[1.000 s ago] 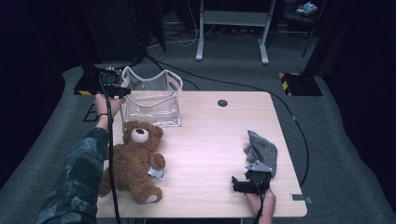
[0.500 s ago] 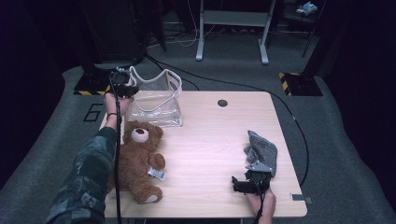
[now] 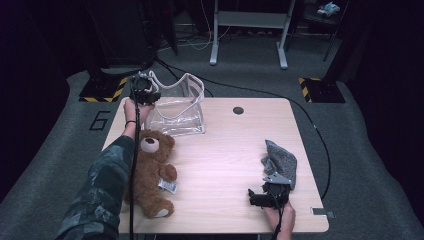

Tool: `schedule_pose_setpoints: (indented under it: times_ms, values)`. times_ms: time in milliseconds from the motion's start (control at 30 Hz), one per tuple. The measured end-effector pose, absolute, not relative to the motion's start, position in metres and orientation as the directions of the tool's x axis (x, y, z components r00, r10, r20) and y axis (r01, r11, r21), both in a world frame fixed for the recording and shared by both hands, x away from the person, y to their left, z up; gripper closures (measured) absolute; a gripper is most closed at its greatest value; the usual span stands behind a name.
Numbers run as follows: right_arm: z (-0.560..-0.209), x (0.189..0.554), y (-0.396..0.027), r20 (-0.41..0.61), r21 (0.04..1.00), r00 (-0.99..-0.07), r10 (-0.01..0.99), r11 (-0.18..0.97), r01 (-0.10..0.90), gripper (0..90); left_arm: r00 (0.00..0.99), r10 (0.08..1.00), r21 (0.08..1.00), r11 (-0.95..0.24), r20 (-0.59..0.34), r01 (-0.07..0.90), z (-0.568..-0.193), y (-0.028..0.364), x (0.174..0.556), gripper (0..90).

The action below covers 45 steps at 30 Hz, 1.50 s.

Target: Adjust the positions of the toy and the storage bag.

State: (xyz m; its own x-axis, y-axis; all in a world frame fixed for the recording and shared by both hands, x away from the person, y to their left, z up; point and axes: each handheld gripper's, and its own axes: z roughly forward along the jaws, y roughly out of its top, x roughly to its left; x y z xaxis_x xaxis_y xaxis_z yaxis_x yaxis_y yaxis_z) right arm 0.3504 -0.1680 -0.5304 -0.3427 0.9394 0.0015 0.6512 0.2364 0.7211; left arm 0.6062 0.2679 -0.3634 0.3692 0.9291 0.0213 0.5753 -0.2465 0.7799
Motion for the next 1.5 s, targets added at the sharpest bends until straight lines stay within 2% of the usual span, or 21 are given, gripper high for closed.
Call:
schedule_pose_setpoints:
  times_ms: [400,1500]
  values:
    - [-0.53,0.35,-0.168,0.002,0.721,-0.342,0.94,0.236,0.651,1.5,0.42,0.907,0.776,-0.29,0.036,0.56,-0.363,0.244,0.608,79.3]
    - [-0.53,0.35,-0.168,0.005,0.72,-0.347,0.938,0.237,0.652,1.5,0.597,0.802,0.788,-0.37,0.004,0.492,-0.365,0.168,0.595,78.3]
